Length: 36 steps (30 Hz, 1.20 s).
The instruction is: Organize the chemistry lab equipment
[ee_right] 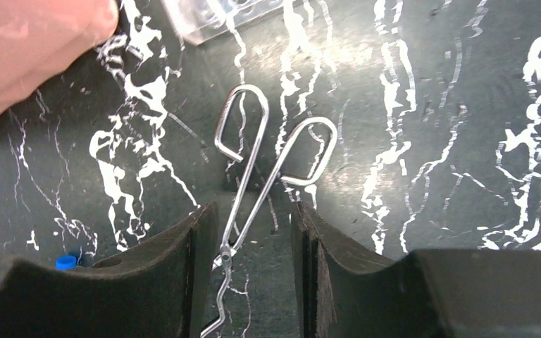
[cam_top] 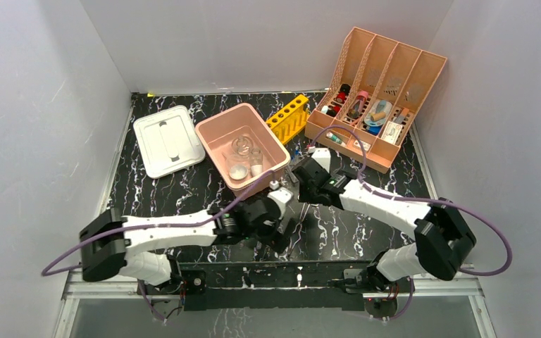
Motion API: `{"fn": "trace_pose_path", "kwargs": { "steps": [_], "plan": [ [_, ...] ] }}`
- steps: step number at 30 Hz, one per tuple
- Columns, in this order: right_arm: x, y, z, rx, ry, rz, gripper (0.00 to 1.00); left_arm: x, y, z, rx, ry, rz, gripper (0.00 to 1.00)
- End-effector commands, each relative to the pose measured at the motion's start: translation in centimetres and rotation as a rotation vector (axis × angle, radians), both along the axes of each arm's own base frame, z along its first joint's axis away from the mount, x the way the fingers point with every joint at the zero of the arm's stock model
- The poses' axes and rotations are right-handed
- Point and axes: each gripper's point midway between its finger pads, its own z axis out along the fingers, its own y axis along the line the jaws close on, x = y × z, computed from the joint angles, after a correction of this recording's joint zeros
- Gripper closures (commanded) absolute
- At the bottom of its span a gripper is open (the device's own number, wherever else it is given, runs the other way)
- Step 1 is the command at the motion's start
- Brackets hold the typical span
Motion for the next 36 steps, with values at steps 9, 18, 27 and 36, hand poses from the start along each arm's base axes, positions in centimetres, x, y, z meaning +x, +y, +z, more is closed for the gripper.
{"fn": "trace_pose_path", "kwargs": {
  "steps": [9, 18, 27, 36],
  "plan": [
    [2.2, -8.8, 5.0, 0.041, -0.176, -0.230, 0.47, -2.3, -4.2, -2.7, 0.174, 0.021, -0.049, 0.25],
    [1.9, -10.3, 5.0, 0.051, -0.180, -0.256, 0.47, -3.2, -4.7, -5.3, 0.262, 0.028, -0.039, 0.39],
    [2.2, -10.2, 4.9, 0.053, -0.179, -0.246, 0.47, -2.8, -4.8, -6.7, 0.324, 0.016, -0.006, 0.42],
    [2.0, -10.3, 4.3, 0.051, -0.167, -0.245, 0.47, -3.0, -4.4, -7.3, 0.324, 0.035, 0.029, 0.65]
  ]
}}
